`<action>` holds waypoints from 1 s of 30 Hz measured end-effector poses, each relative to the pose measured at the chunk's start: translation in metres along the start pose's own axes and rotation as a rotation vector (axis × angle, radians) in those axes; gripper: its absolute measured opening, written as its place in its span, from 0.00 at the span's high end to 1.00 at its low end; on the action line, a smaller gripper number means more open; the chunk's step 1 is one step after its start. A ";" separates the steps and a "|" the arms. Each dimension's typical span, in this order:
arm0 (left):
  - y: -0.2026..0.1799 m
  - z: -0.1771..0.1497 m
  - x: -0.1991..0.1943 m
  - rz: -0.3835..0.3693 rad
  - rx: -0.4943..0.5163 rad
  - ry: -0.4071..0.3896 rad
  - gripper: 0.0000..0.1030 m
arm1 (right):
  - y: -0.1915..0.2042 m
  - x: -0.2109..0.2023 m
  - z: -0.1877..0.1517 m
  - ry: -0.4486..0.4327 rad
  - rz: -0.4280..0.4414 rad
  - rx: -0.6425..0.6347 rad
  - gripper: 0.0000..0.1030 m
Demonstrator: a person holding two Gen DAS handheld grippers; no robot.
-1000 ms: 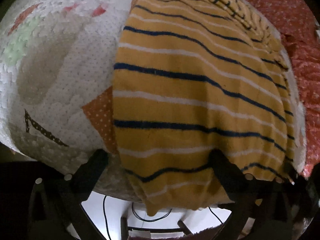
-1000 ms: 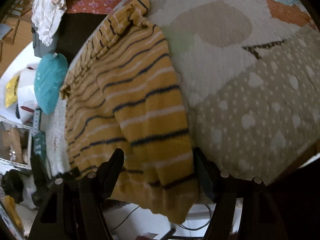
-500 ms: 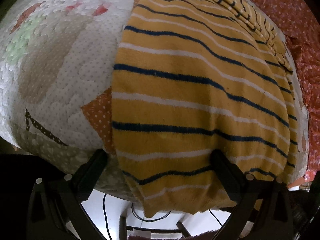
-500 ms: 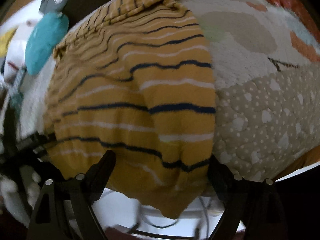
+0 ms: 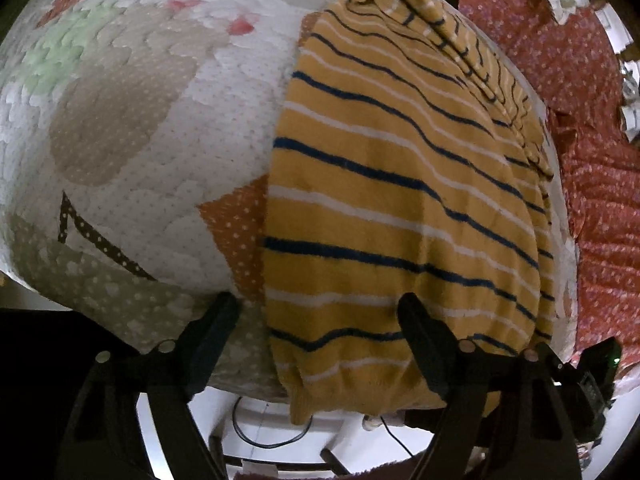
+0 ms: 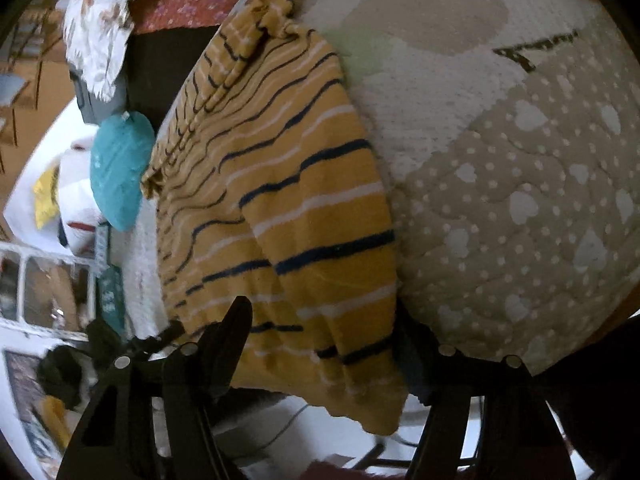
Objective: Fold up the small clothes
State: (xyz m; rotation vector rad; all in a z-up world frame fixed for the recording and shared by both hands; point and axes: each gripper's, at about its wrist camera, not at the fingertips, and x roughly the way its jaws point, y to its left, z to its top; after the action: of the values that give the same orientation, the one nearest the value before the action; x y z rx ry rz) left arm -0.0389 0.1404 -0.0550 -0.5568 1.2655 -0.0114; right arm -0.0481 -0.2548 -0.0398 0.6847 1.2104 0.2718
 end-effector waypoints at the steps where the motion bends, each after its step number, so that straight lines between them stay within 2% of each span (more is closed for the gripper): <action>1: -0.003 -0.001 0.002 0.000 0.012 0.004 0.12 | 0.004 0.001 -0.002 -0.001 -0.021 -0.021 0.30; 5: -0.021 -0.010 0.008 0.091 0.103 0.004 0.10 | 0.015 0.007 -0.012 -0.002 -0.062 -0.068 0.31; 7: -0.031 -0.014 0.010 0.135 0.146 0.023 0.18 | 0.019 0.009 -0.017 0.001 -0.090 -0.096 0.40; 8: -0.035 -0.018 0.009 0.151 0.162 0.027 0.30 | 0.021 0.012 -0.020 0.010 -0.108 -0.115 0.46; 9: -0.038 -0.021 0.006 0.161 0.178 0.025 0.47 | 0.023 0.018 -0.023 0.033 -0.117 -0.130 0.64; 10: -0.040 -0.023 0.005 0.140 0.180 0.033 0.60 | 0.025 0.022 -0.026 0.050 -0.123 -0.139 0.77; 11: -0.040 -0.025 0.003 0.129 0.170 0.038 0.80 | 0.028 0.024 -0.029 0.051 -0.141 -0.158 0.78; 12: -0.037 -0.026 -0.001 0.100 0.145 0.039 0.90 | 0.032 0.024 -0.030 0.044 -0.158 -0.179 0.81; 13: -0.033 -0.027 -0.004 0.077 0.113 0.043 0.90 | 0.033 0.023 -0.030 0.042 -0.154 -0.185 0.84; 17: -0.012 -0.031 -0.025 0.005 -0.005 0.032 0.90 | 0.031 0.006 -0.025 0.031 -0.042 -0.121 0.85; 20: -0.009 -0.037 -0.046 -0.024 -0.006 0.011 0.90 | 0.024 -0.011 -0.028 0.035 0.046 -0.054 0.86; 24: -0.011 -0.047 -0.061 -0.049 0.003 0.021 0.90 | 0.011 -0.025 -0.040 0.079 0.095 0.001 0.86; 30: -0.011 -0.077 -0.067 -0.068 0.004 0.062 0.90 | -0.005 -0.030 -0.065 0.167 0.092 0.021 0.86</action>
State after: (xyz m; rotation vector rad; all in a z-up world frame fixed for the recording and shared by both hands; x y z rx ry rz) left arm -0.1268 0.1215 -0.0049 -0.5999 1.3065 -0.0887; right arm -0.1192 -0.2530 -0.0316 0.7482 1.3443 0.4002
